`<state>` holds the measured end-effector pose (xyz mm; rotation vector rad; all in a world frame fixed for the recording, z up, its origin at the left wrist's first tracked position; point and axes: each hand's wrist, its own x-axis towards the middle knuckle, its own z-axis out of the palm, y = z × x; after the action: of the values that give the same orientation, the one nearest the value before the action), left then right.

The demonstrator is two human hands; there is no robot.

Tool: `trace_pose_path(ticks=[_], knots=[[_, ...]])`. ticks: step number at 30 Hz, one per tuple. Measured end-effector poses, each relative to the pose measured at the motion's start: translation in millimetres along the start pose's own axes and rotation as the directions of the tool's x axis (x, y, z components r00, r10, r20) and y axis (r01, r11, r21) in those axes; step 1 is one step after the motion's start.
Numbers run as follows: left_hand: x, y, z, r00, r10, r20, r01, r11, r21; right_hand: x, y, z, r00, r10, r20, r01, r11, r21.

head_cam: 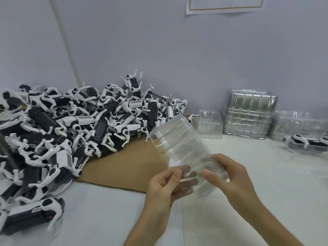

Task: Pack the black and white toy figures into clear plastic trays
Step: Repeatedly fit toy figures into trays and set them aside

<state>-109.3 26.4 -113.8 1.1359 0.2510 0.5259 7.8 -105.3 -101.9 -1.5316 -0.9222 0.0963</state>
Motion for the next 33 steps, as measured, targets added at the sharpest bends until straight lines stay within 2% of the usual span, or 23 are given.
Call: trace_pose_path(ticks=[8, 12, 15, 18, 21, 23, 26, 29, 31, 33], knots=[[6.7, -11.8, -2.6, 0.999, 0.032, 0.022, -0.032, 0.999, 0.025, 0.9, 3.7, -7.5, 0.999, -0.047, -0.028, 0.045, 0.997, -0.069], [8.5, -13.0, -9.0, 0.999, 0.038, -0.038, -0.036, 0.998, 0.050, 6.5, 2.5, -17.9, 0.991, -0.057, -0.123, 0.053, 0.998, -0.033], [10.7, -12.2, -16.4, 0.994, 0.023, -0.111, -0.022, 1.000, 0.009, 12.0, 4.0, -32.4, 0.972, -0.040, -0.233, 0.038, 0.999, -0.015], [12.1, -9.7, -19.3, 0.992, -0.034, -0.124, 0.020, 0.994, -0.110, 15.9, 11.7, -48.1, 0.954, -0.108, -0.279, 0.035, 0.967, -0.254], [11.8, -9.6, -20.3, 0.989, -0.101, -0.104, 0.082, 0.982, -0.171, 19.0, 27.3, -59.3, 0.952, -0.186, -0.242, 0.000, 0.794, -0.609], [11.7, -11.0, -22.5, 0.986, -0.132, -0.105, 0.111, 0.976, -0.188, 19.8, 38.7, -63.4, 0.957, -0.189, -0.218, -0.034, 0.676, -0.736], [13.3, -11.5, -26.2, 0.978, -0.165, -0.125, 0.132, 0.963, -0.236, 19.3, 52.1, -70.7, 0.973, -0.118, -0.200, -0.089, 0.605, -0.791], [15.5, -11.3, -30.0, 0.964, -0.209, -0.161, 0.151, 0.938, -0.314, 22.1, 62.8, -77.6, 0.984, -0.012, -0.179, -0.135, 0.611, -0.780], [16.7, -11.8, -31.7, 0.952, -0.249, -0.178, 0.176, 0.922, -0.345, 23.8, 65.8, -80.6, 0.977, -0.019, -0.212, -0.147, 0.660, -0.737], [16.2, -11.5, -31.1, 0.945, -0.270, -0.186, 0.191, 0.913, -0.360, 23.9, 66.1, -84.0, 0.941, -0.085, -0.328, -0.186, 0.679, -0.710]])
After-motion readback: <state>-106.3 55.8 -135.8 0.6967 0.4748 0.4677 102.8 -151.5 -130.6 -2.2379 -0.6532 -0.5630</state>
